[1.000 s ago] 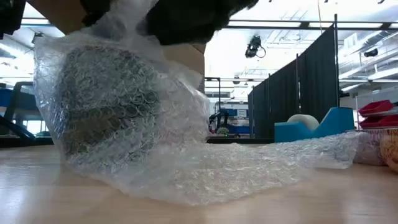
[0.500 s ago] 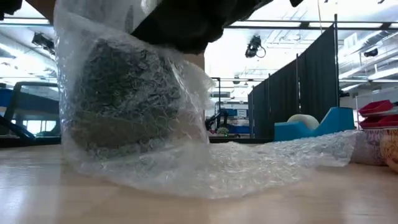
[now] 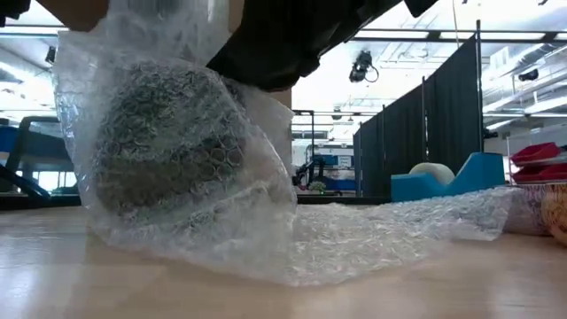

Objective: Wrap mug
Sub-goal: Wrap the mug with the bubble wrap

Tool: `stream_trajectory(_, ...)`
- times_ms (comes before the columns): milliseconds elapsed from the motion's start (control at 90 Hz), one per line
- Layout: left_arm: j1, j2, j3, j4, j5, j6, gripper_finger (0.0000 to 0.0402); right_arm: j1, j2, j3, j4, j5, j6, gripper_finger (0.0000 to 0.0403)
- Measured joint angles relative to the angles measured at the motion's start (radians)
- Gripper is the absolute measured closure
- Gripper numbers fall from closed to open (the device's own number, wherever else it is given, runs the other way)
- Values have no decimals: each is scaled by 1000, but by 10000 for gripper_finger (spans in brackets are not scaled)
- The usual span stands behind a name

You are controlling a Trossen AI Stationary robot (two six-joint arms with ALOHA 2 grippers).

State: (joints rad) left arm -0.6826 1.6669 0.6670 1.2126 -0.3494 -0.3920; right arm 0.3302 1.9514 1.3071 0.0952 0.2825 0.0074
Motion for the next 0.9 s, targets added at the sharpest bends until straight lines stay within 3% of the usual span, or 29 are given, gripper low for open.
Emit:
stream_trajectory(244, 2, 0, -1, -62, -19, -8, 123, 15, -38, -1, -36, 0, 0, 229)
stream_trajectory(533, 2, 0, -2, -115, -22, -32, 87, 57, -166, -1, -236, 24, 63, 229)
stream_trajectory(711, 2, 1, -2, -135, -32, -33, 88, 85, -224, 0, -87, 87, -8, 229)
stream_trajectory(900, 2, 1, -2, -116, 5, -34, 88, 37, -143, 0, 19, 35, -47, 229)
